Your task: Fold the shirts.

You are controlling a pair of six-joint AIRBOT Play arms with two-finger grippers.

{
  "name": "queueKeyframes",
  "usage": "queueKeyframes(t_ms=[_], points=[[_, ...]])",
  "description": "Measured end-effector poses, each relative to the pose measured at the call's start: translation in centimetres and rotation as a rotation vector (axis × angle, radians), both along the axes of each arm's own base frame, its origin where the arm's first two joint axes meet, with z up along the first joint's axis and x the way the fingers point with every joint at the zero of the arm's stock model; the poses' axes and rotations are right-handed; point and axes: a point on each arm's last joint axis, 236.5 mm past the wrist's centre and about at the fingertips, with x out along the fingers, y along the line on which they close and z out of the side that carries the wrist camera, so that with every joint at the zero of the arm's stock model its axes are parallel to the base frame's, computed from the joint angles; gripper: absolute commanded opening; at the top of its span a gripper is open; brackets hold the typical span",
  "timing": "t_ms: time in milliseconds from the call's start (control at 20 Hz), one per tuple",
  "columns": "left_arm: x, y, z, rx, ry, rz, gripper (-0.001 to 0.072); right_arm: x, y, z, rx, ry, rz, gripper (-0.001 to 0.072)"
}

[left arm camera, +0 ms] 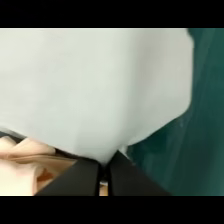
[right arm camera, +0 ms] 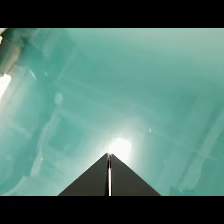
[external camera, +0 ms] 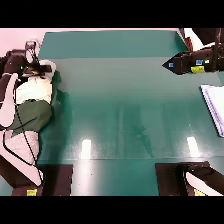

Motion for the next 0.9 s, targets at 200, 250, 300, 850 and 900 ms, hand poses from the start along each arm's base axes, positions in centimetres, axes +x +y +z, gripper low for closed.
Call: queueKeyframes(t_ms=[200,250,300,850,900], points=[[0.0,-3.7,16.2,0.024,-0.302,-0.091,0.0024,0.3,0.0,4.3,0.02,-0.108,-0.006,0.0022],[-1.1,-5.2,20.4,0.026,-0.378,-0.119,0.0024,0.2,0.0,5.9,0.027,-0.147,-0.009,0.0023],[-2.8,-6.9,24.6,0.022,-0.453,-0.151,0.0025,0.2,-0.1,7.5,0.034,-0.186,-0.011,0.0022],[-20.3,-33.6,30.3,-0.268,-0.415,-0.779,0.0185,-2.5,-0.6,19.1,0.082,-0.47,-0.019,0.0023],[-21.3,-36.1,28.3,-0.293,-0.365,-0.834,0.0558,-2.7,-0.6,19.4,0.083,-0.477,-0.018,0.0023]])
